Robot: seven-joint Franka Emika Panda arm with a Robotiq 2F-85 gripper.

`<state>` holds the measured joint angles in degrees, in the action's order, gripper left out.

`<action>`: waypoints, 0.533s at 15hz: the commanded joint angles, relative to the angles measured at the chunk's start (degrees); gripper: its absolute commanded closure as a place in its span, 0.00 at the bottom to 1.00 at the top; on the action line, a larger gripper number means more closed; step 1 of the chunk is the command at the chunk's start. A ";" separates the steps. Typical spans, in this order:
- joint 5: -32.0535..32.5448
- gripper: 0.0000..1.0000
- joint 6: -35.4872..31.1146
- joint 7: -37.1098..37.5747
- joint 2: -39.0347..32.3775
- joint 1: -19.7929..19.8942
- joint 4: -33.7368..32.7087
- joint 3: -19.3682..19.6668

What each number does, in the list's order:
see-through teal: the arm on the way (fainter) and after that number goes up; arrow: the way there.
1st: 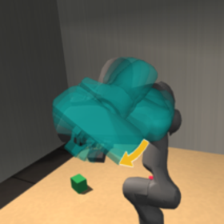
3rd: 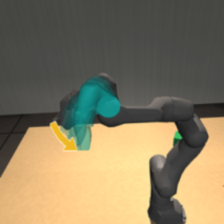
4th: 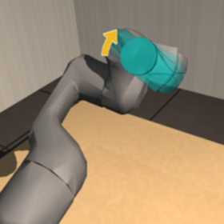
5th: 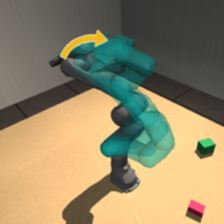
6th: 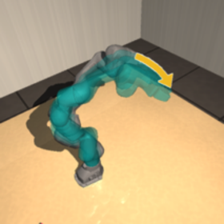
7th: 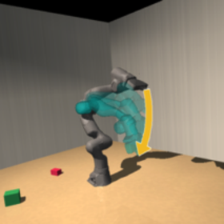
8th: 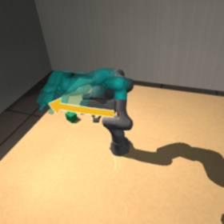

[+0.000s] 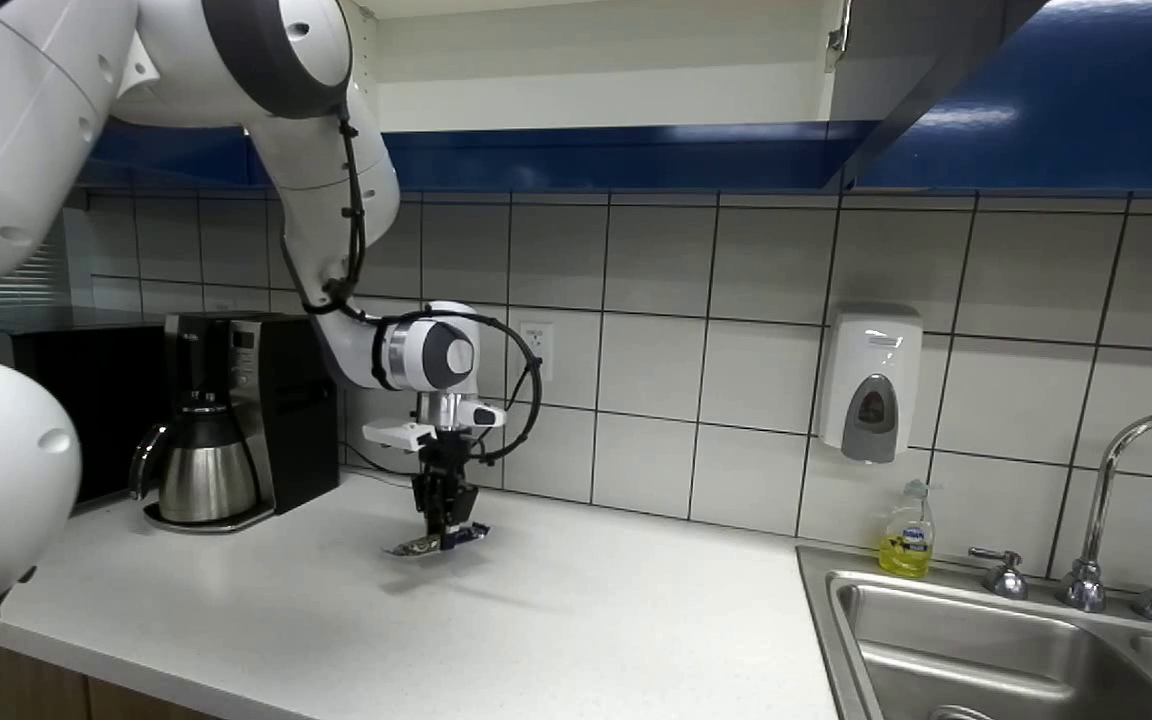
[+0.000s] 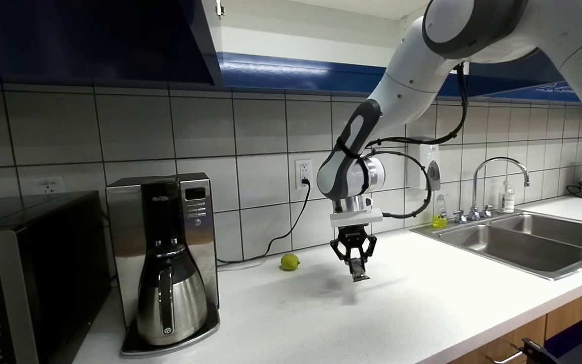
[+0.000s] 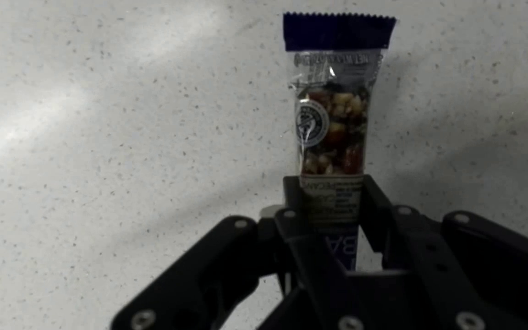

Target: Place the granola bar on the bottom shelf of the cabinet

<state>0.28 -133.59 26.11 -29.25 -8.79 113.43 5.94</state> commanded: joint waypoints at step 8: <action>9.49 0.91 -0.59 -6.88 7.67 0.60 7.69 -0.73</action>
<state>8.30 -132.73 20.83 -26.08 -8.81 116.70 5.95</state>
